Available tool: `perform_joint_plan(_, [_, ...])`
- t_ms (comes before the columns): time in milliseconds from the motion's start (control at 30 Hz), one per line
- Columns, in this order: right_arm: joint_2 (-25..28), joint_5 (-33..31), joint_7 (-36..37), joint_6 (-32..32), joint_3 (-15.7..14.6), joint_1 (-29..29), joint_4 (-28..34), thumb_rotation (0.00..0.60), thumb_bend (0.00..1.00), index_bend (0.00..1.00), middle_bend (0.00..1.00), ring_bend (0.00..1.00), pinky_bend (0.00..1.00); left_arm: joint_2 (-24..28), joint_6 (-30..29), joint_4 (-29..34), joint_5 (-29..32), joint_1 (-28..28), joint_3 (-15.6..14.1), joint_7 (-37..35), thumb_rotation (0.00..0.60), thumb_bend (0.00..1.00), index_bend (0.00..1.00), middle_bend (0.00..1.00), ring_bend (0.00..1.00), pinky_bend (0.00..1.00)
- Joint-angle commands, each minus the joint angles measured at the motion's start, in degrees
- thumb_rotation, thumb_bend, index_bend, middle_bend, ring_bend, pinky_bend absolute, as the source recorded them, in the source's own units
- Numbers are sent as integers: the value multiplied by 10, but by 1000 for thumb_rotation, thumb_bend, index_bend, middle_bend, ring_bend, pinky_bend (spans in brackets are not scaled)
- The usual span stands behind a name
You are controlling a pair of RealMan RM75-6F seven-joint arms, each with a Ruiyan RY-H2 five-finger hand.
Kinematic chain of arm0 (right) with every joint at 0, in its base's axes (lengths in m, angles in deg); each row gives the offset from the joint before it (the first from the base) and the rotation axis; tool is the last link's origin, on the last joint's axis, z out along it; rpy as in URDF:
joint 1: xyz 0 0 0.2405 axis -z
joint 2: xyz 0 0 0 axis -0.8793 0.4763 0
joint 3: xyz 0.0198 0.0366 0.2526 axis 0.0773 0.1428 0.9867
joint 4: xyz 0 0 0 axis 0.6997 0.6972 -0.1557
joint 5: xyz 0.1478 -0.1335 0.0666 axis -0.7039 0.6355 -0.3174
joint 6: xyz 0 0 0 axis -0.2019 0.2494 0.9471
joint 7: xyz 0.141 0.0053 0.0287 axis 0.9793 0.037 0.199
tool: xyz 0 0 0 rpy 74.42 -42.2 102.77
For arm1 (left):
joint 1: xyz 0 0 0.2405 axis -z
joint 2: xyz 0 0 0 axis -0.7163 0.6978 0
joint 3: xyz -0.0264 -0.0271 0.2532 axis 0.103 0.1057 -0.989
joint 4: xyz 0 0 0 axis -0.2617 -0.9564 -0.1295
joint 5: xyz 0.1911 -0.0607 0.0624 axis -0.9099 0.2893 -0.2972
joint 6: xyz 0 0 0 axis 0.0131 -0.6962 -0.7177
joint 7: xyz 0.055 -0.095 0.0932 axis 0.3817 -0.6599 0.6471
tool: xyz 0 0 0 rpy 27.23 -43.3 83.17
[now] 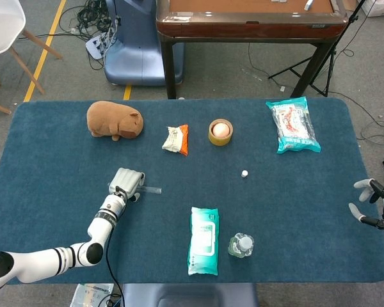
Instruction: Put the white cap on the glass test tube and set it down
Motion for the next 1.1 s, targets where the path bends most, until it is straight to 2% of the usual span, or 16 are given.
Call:
perform_joint_plan(33, [0, 0, 2, -1, 0, 1, -1, 600, 270, 380, 548, 532, 693, -4, 1, -4, 5, 4, 0, 1, 600, 274, 462, 971, 954, 1000])
perform_joint_plan(667, [5, -3, 6, -7, -3, 6, -1, 600, 270, 380, 548, 532, 693, -18, -3, -26, 4, 9, -6, -18, 600, 274, 526, 985, 964, 1000])
perform_joint_plan(867, [5, -7, 1, -9, -3, 5, 0, 600, 270, 380, 551, 537, 693, 6, -14, 7, -26, -4, -7, -48, 600, 274, 552, 1000, 982, 1000])
perform_joint_plan(1100, [3, -9, -31, -19, 1, -6, 6, 600, 270, 380, 598, 593, 693, 53, -11, 71, -46, -23, -2, -95, 600, 274, 573, 1000, 996, 1000])
